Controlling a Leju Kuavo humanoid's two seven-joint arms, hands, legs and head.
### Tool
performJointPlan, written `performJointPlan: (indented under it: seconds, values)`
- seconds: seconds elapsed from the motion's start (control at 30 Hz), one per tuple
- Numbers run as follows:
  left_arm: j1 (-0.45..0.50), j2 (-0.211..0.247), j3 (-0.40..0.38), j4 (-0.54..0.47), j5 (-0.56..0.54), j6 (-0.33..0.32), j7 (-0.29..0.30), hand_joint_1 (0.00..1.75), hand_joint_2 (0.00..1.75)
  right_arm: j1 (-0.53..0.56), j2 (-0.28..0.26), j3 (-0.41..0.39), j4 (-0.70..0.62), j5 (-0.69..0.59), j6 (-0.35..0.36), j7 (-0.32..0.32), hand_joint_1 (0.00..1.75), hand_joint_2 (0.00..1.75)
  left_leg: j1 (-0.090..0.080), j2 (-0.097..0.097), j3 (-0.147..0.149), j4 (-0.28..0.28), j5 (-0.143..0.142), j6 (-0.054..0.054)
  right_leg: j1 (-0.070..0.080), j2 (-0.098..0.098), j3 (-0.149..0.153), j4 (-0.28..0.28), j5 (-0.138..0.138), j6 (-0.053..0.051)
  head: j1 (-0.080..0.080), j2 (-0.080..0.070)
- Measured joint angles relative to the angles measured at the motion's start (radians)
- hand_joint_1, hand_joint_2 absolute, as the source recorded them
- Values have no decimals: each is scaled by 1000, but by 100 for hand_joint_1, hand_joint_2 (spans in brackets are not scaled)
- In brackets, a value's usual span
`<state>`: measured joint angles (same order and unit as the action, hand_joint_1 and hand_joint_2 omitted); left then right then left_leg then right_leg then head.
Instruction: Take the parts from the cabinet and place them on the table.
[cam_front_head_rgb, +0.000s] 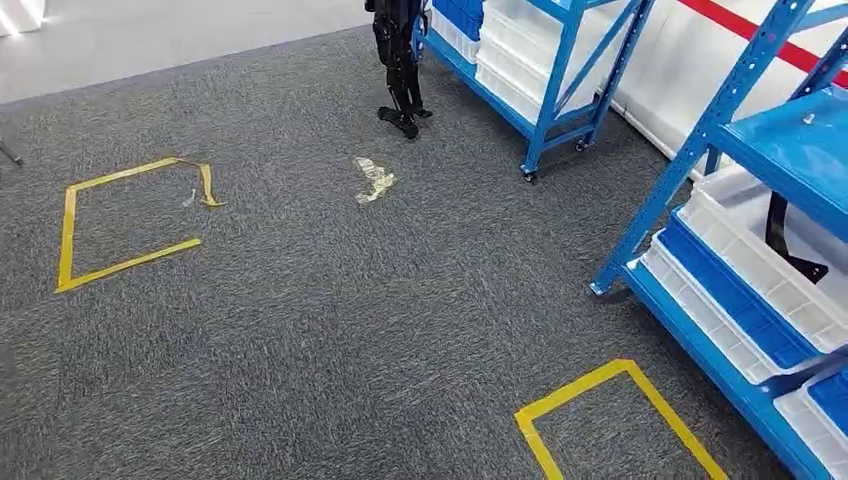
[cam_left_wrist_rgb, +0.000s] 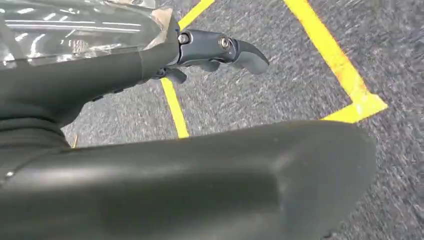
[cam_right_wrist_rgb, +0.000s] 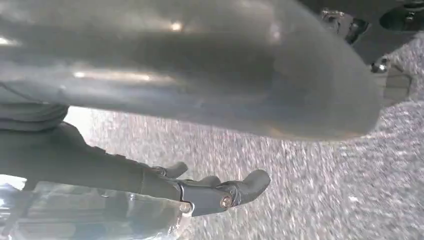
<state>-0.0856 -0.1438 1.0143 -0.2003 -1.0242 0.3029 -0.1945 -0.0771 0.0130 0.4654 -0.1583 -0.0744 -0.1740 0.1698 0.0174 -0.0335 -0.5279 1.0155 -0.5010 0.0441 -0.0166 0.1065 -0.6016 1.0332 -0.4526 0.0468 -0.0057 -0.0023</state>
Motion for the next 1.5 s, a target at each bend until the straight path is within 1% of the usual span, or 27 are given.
performJointPlan:
  seconds: [0.07, 0.1, 0.17, 0.2, 0.27, 0.3, 0.33, 0.47, 0.5, 0.53, 0.6, 0.67, 0.73, 0.8, 0.83, 0.87, 0.9, 1.03, 1.07, 1.1, 1.13, 1.23, 1.3, 1.37, 1.4, 1.43, 1.5]
  values:
    - [1, 0, 0, 0, -3, -2, -3, 0, 0, -2, 2, 0, 0, -7, -2, -1, 0, 0, -4, 22, 1, -5, 3, 9, 7, -72, -54, 100, -58, -11, 8, 0]
    - [2, 0, 0, 0, -9, -7, -3, 0, 0, -3, 2, -1, 0, -13, -2, -2, 0, 0, -7, 41, 0, -4, 3, 10, 5, -84, -102, 199, -98, -14, 8, 0]
    - [3, 1, -1, 0, -15, -10, -4, 0, 0, 0, 2, -3, 0, -23, -4, -5, 0, 0, -9, 66, -2, -4, 1, 11, 2, -92, -150, 297, -123, -8, 8, 0]
    - [3, 1, -2, 0, -25, -10, -4, 0, 0, 5, 2, -5, 0, -34, -5, -7, 0, 0, -8, 79, -1, -4, 0, 11, -1, -95, -143, 284, -111, 3, 8, 0]
    - [2, -1, -9, 0, -44, -10, -3, 0, 0, 12, 0, -14, 0, -54, -8, -11, 0, 0, -7, 95, 3, -4, -4, 6, -8, -107, -79, 164, -63, 23, 8, 0]
    - [2, -2, -21, 0, -63, -10, -3, 0, 0, 14, -2, -30, 0, -75, -10, -15, 0, 0, -9, 109, 10, -2, -10, -3, -12, -160, 1, 20, -20, 35, 9, 0]
    - [3, -1, -28, 0, -67, -9, -4, 0, 0, 13, 0, -36, 0, -83, -10, -17, 0, 0, -13, 115, 9, -2, -13, -7, -9, -190, 12, -8, -16, 29, 12, 0]
    - [-3, -3, -41, 0, -73, -15, -28, 0, 0, 22, -4, -64, 0, -104, -7, -9, 0, 0, -13, 155, 25, -6, -23, -32, 3, -146, 12, -9, -4, -3, 5, 0]
    - [-4, -2, -46, 0, -73, -22, -31, 0, 0, 25, -5, -71, 0, -105, -7, -4, 0, 0, -4, 126, 24, 5, -35, -43, -15, -132, 15, -13, 0, -12, 2, 0]
    - [-4, 1, -48, 0, -72, -29, -31, 0, 0, 27, -5, -74, 0, -104, -8, 2, 0, 0, -4, 77, 2, 45, -66, -43, -12, -124, 15, -13, -1, -21, -1, 0]
    - [-2, 1, -48, 0, -64, -38, -31, 0, 0, 25, -5, -76, 0, -100, -10, 5, 0, 0, -4, 48, -41, 139, -119, -43, -8, -112, 13, -13, 0, -33, -4, 0]
    - [5, 3, -48, 0, -52, -49, -31, 0, 0, 24, 1, -76, 0, -90, -11, 11, 0, 0, -4, 33, -126, 304, -181, -44, -1, -83, 10, -13, 2, -38, -4, 0]
    - [7, 3, -47, 0, -48, -51, -31, 0, 0, 26, 2, -76, 0, -84, -11, 11, 0, 0, -3, 31, -136, 313, -166, -42, 1, -67, 10, -13, 3, -40, -3, 0]
    - [7, 4, -44, 0, -34, -51, -34, 0, 0, 27, 2, -75, 0, -73, -11, 13, 0, 0, -3, 24, -76, 177, -71, -35, 1, -39, 13, -12, 4, -38, -4, 0]
    - [7, 4, -40, 0, -21, -51, -38, 0, 0, 25, 2, -73, 0, -61, -11, 14, 0, 0, 0, 3, -33, 89, -29, -33, 1, -28, 15, -11, 5, -36, -4, 0]
    - [7, 5, -35, 0, -8, -49, -43, 0, 0, 24, 2, -70, 0, -48, -10, 15, 0, 0, 5, -43, -6, 32, -17, -31, 1, -20, 14, -11, 6, -34, -4, 0]
    - [6, 6, -26, 0, 4, -47, -48, 0, 0, 19, 3, -66, 0, -36, -8, 15, 0, 0, 5, -67, -1, 11, -25, -33, 16, -12, 8, -3, 6, -27, -2, 0]
    - [6, 8, 0, 0, 31, -43, -61, 0, 0, 18, 10, -45, 0, -11, -8, 19, 0, 0, -11, -23, 0, 7, -15, -9, 2, 25, -10, -19, 20, 2, -3, 0]
    - [6, 9, 4, 0, 35, -42, -64, 0, 0, 17, 9, -42, 0, -5, -8, 20, 0, 0, -2, -9, 11, -7, -3, 3, 4, 4, -13, -6, 17, 1, -1, 0]
    - [6, 9, 8, 0, 42, -42, -67, 0, 0, 16, 10, -40, 0, 1, -8, 20, 0, 0, -6, -1, 13, -11, -1, 5, 5, -39, -24, 11, 4, 0, -1, 0]
    - [8, 11, 24, 0, 58, -39, -69, 0, 0, 5, 16, -24, 0, 22, -8, 24, 0, 0, -8, 26, 10, -12, 1, 12, 7, -81, -82, 129, -61, -10, 6, 0]
    - [13, 12, 47, 0, 72, -28, -67, 0, 0, -13, 20, -4, 0, 40, -6, 37, 0, 0, -11, 69, 7, -12, 1, 12, 2, -94, -164, 305, -118, -3, 5, 0]
    - [12, 11, 55, 0, 74, -22, -65, 0, 0, -16, 20, 6, 0, 45, -3, 43, 0, 0, -9, 89, 8, -11, -1, 9, -4, -100, -132, 256, -92, 16, 6, 0]
    - [11, 8, 61, 0, 75, -17, -58, 0, 0, -21, 18, 13, 0, 49, -1, 46, 0, 0, -7, 104, 12, -11, -5, 3, -8, -121, -40, 93, -37, 34, 5, 0]
    - [11, 7, 63, 0, 72, -13, -53, 0, 0, -26, 17, 16, 0, 49, 0, 46, 0, 0, -8, 111, 16, -9, -9, -2, -8, -157, 9, 9, -17, 39, 6, 0]
    - [11, 7, 64, 0, 69, -10, -50, 0, 0, -32, 19, 18, 0, 48, 3, 46, 0, 0, -19, 119, 17, -7, -15, -9, -4, -194, 18, -12, -11, 29, 7, 0]
    - [11, 6, 66, 0, 60, -9, -50, 0, 0, -37, 18, 22, 0, 40, 4, 43, 0, 0, -19, 132, 25, -9, -20, -20, 2, -170, 22, -13, -5, 10, -2, 0]
